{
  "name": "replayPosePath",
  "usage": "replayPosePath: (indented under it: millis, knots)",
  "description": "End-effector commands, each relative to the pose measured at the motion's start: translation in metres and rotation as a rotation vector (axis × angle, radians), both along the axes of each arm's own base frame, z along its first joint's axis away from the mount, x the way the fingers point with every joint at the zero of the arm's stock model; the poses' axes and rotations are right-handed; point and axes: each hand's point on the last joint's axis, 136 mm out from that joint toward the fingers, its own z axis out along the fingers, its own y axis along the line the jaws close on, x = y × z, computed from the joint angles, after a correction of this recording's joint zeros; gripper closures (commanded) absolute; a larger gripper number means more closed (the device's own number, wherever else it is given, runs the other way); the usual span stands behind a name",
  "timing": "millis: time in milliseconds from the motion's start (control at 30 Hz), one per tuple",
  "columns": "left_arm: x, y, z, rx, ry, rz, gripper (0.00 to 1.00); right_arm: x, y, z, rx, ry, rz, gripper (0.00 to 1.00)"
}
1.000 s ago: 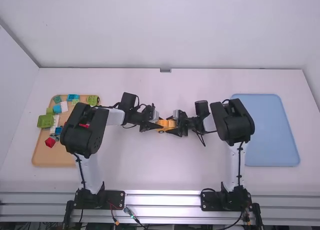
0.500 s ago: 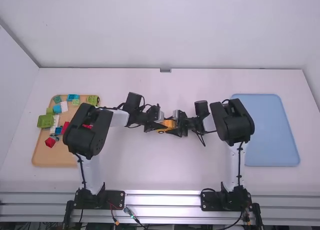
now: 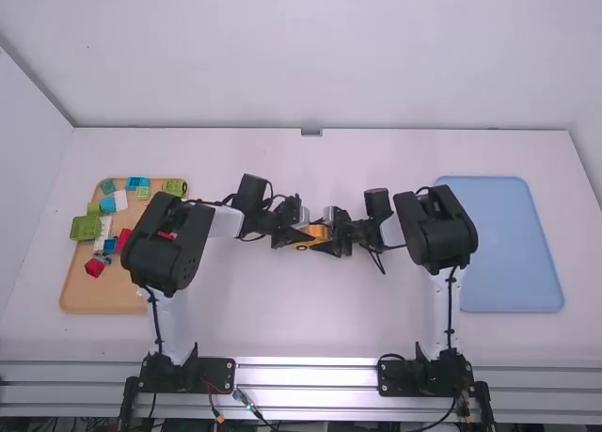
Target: Assemble lego blocks to make yellow taxi
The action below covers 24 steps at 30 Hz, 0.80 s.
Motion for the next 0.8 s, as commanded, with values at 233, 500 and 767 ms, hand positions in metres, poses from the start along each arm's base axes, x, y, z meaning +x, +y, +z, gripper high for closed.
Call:
replayPosePath:
  millis: [233,500,767]
  knots:
    - [0.006,0.018,-0.022,0.073,0.06,0.072,0.98,0.002,-0.003,-0.012,-0.043,0.022,-0.029,0.43]
    - [-0.007,0.012,-0.014,0.003,0.059,-0.008,0.98,0.004,-0.005,-0.011,-0.042,0.024,-0.036,0.43]
    - [-0.017,0.007,-0.027,0.012,0.109,-0.007,0.98,0.004,-0.005,-0.012,-0.042,0.025,-0.036,0.43]
